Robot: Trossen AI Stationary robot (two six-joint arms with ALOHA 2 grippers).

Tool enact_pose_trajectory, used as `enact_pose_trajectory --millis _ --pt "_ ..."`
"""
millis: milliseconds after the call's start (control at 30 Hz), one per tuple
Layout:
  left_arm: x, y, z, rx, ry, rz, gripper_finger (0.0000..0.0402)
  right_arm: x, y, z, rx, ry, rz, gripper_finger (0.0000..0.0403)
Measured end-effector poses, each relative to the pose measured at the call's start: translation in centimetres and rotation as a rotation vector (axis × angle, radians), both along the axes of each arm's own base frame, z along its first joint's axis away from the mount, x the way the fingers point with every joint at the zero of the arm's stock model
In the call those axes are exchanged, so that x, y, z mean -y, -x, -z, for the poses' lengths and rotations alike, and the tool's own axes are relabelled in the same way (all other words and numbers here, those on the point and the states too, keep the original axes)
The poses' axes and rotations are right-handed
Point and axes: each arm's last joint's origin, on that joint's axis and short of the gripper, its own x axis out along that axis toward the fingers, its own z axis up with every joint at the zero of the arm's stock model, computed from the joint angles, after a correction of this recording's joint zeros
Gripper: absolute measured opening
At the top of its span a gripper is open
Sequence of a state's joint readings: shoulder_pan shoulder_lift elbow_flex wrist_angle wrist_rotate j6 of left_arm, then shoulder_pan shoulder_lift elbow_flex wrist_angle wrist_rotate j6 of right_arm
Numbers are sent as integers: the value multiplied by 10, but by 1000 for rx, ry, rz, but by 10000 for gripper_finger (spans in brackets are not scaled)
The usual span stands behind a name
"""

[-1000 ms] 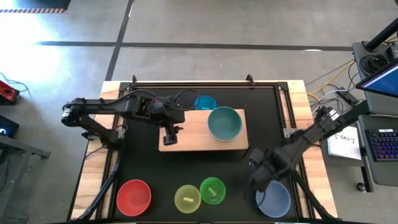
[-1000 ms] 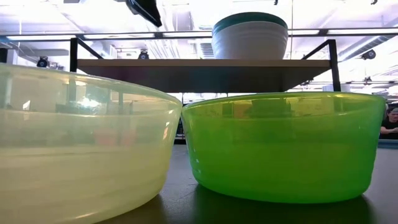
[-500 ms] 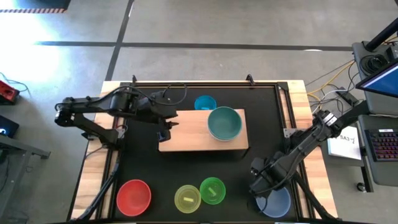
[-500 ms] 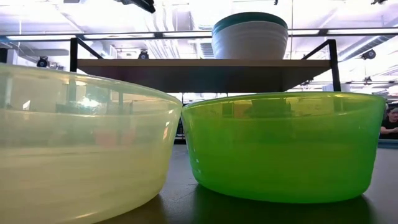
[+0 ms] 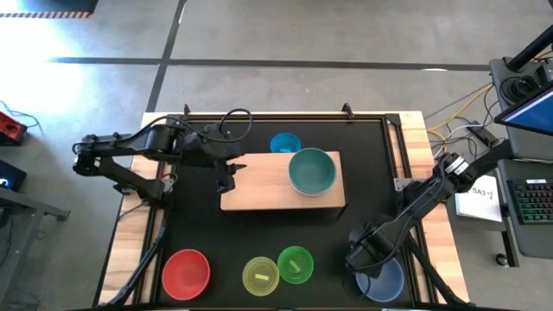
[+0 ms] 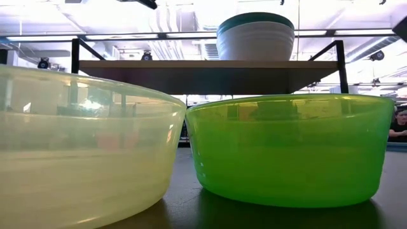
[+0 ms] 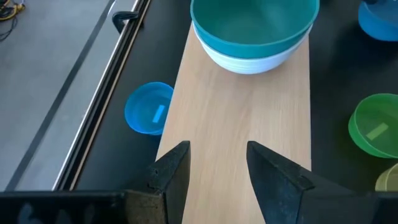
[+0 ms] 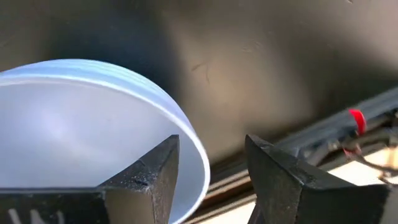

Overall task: Place and stack bowls onto a shelf
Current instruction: Stack the large blue bowl on top of the large green bowl on the shelf

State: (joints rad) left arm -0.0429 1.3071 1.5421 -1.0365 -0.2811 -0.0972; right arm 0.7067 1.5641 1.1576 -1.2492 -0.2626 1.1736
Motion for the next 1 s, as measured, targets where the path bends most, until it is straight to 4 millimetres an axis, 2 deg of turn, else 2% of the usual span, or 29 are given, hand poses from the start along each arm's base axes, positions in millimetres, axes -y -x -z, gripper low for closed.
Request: enact_pose_trajectory --millis 233,467,633,867,1000 --pt "0 -2 1 3 12 -14 142 2 3 21 28 -40 -65 173" --pt "0 -4 2 1 23 -25 142 5 6 34 35 -53 -107 162" --pt "0 -4 3 0 23 -25 142 6 7 38 45 -64 -122 120" --pt "0 -4 3 -3 23 -25 142 2 3 34 73 -114 -167 23" --pt "0 -4 3 -3 23 -25 142 0 1 30 91 -150 -194 10"
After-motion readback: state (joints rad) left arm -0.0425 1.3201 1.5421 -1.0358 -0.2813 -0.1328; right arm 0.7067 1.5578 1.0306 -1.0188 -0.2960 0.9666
